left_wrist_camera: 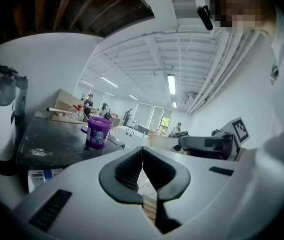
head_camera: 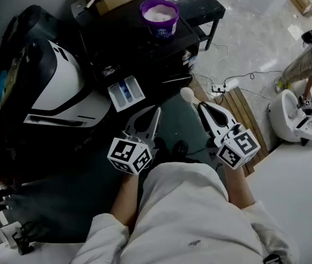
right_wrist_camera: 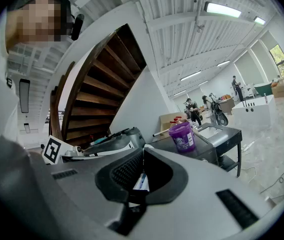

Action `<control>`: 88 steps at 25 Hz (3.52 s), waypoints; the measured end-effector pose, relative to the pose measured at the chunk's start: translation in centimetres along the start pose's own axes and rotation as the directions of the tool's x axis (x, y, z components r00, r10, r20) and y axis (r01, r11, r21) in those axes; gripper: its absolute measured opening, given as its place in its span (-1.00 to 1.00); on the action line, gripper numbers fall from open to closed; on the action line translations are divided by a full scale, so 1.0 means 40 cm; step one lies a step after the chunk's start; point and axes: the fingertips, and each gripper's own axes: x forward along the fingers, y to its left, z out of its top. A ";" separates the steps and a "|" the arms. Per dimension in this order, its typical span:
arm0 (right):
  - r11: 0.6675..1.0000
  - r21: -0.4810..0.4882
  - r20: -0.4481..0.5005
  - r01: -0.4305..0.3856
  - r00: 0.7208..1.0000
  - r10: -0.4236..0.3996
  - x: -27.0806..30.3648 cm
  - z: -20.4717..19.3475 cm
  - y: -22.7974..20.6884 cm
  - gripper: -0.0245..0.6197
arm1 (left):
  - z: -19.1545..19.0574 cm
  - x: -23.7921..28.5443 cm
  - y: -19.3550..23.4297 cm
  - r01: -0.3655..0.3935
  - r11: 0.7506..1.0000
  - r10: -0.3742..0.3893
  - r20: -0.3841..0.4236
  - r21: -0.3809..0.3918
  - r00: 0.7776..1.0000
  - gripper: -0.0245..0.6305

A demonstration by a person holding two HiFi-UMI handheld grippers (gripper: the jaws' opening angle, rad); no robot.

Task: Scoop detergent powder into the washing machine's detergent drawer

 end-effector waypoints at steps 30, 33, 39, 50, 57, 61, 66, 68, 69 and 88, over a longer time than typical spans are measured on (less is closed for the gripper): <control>0.998 -0.028 -0.053 0.048 0.997 -0.050 0.102 -0.003 -0.052 -0.89 | 0.021 0.081 0.079 0.013 1.000 -0.012 -0.048 0.016 0.999 -0.86; 0.998 -0.016 -0.056 0.066 0.996 -0.067 0.141 0.010 -0.072 -0.89 | 0.039 0.108 0.109 0.022 1.000 -0.022 -0.050 0.019 0.999 -0.86; 0.996 -0.023 -0.068 0.083 0.994 -0.085 0.225 0.034 -0.115 -0.89 | 0.073 0.161 0.187 0.026 1.000 -0.025 -0.050 0.015 0.998 -0.86; 0.995 0.021 -0.057 0.096 0.994 -0.095 0.364 0.091 -0.197 -0.89 | 0.136 0.282 0.314 0.039 0.999 -0.039 -0.041 -0.001 0.998 -0.86; 0.993 0.058 -0.034 0.099 0.995 -0.097 0.451 0.137 -0.221 -0.89 | 0.175 0.339 0.382 0.070 0.998 -0.070 -0.044 -0.005 0.997 -0.86; 0.993 0.047 -0.022 0.110 0.994 -0.109 0.494 0.161 -0.233 -0.89 | 0.193 0.362 0.422 0.085 0.996 -0.085 -0.045 -0.004 0.995 -0.86; 0.991 0.043 -0.002 0.127 0.992 -0.127 0.536 0.184 -0.240 -0.89 | 0.214 0.371 0.467 0.097 0.995 -0.097 -0.040 -0.011 0.994 -0.86; 0.990 0.029 -0.004 0.136 0.991 -0.136 0.549 0.191 -0.241 -0.89 | 0.221 0.374 0.481 0.100 0.995 -0.100 -0.036 -0.014 0.994 -0.86; 0.990 0.020 -0.005 0.140 0.990 -0.140 0.554 0.194 -0.241 -0.89 | 0.225 0.376 0.487 0.100 0.995 -0.100 -0.037 -0.015 0.994 -0.86; 0.996 -0.071 -0.082 0.061 0.994 -0.067 0.686 0.296 -0.405 -0.89 | 0.252 0.513 0.535 -0.011 0.997 0.008 -0.035 -0.074 0.999 -0.86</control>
